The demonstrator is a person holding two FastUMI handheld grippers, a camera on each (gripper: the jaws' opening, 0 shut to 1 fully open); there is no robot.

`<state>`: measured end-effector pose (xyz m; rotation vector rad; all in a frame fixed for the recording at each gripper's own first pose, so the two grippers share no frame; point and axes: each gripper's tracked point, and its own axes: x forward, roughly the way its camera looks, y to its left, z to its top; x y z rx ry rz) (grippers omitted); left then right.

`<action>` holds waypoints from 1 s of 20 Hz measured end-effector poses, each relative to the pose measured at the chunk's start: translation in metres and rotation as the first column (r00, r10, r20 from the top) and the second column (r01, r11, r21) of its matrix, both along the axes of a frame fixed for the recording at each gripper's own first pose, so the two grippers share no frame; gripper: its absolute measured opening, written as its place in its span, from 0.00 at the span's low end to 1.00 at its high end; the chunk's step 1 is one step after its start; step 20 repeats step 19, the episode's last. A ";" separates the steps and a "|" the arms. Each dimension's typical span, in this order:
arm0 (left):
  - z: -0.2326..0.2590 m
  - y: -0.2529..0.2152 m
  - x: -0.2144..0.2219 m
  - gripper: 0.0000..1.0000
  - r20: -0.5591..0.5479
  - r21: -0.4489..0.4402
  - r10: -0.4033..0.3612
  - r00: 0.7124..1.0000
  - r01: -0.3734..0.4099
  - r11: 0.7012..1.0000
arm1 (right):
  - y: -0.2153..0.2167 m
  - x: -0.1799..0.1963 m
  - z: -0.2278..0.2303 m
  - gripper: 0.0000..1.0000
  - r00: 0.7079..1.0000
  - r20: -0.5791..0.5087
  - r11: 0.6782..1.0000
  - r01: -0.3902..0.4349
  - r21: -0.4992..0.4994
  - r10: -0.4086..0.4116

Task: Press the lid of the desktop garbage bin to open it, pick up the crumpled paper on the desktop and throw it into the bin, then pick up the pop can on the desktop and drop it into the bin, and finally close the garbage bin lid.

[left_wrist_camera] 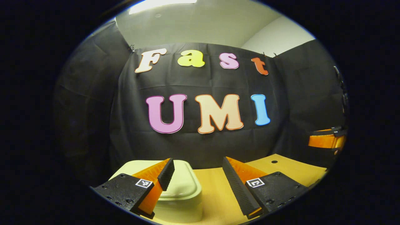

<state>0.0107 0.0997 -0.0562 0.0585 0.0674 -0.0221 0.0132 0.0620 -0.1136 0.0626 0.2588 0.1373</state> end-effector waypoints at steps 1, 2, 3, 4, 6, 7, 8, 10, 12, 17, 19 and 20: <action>0.002 -0.013 0.000 0.93 0.003 -0.012 -0.022 1.000 0.023 1.000 | -0.005 0.001 0.004 0.96 1.000 0.010 1.000 0.009 -0.003 -0.009; 0.002 -0.024 0.000 0.93 0.005 -0.024 -0.036 0.999 0.036 0.999 | -0.009 -0.001 0.007 0.96 1.000 0.022 1.000 0.017 -0.004 -0.017; 0.002 -0.036 -0.001 0.93 0.005 -0.037 -0.052 0.999 0.053 0.998 | -0.013 0.000 0.010 0.96 0.999 0.027 1.000 0.024 -0.004 -0.024; 0.001 -0.047 -0.001 0.93 0.004 -0.047 -0.071 0.997 0.071 0.996 | -0.016 -0.002 0.012 0.96 0.999 0.032 1.000 0.030 -0.003 -0.030; -0.004 -0.062 -0.001 0.94 -0.011 -0.056 -0.093 0.996 0.092 0.994 | -0.022 -0.003 0.014 0.96 0.999 0.037 0.999 0.035 -0.011 -0.034; -0.006 -0.068 -0.001 0.91 -0.021 -0.063 -0.105 0.994 0.103 0.993 | -0.024 -0.004 0.015 0.94 0.999 0.035 0.999 0.036 -0.016 -0.035; -0.009 -0.073 -0.001 0.94 -0.024 -0.072 -0.112 0.993 0.110 0.991 | -0.026 -0.005 0.015 0.96 0.999 0.036 0.999 0.038 -0.023 -0.037; -0.010 -0.080 0.000 0.93 -0.031 -0.090 -0.127 0.991 0.124 0.988 | -0.030 -0.005 0.020 0.96 0.998 0.047 0.999 0.041 -0.034 -0.039; -0.007 -0.082 0.003 0.94 -0.034 -0.095 -0.130 0.991 0.126 0.988 | -0.033 -0.004 0.023 0.96 0.998 0.056 0.998 0.044 -0.041 -0.042; -0.006 -0.081 0.004 0.93 -0.030 -0.088 -0.128 0.991 0.124 0.988 | -0.033 -0.001 0.028 0.96 0.997 0.070 0.998 0.048 -0.036 -0.045; -0.007 -0.082 0.004 0.93 -0.037 -0.071 -0.138 0.990 0.135 0.988 | -0.032 0.001 0.030 0.96 0.996 0.073 0.998 0.045 -0.041 -0.042; -0.007 -0.082 0.004 0.93 -0.037 -0.071 -0.138 0.990 0.135 0.988 | -0.032 0.001 0.030 0.96 0.996 0.073 0.998 0.045 -0.041 -0.042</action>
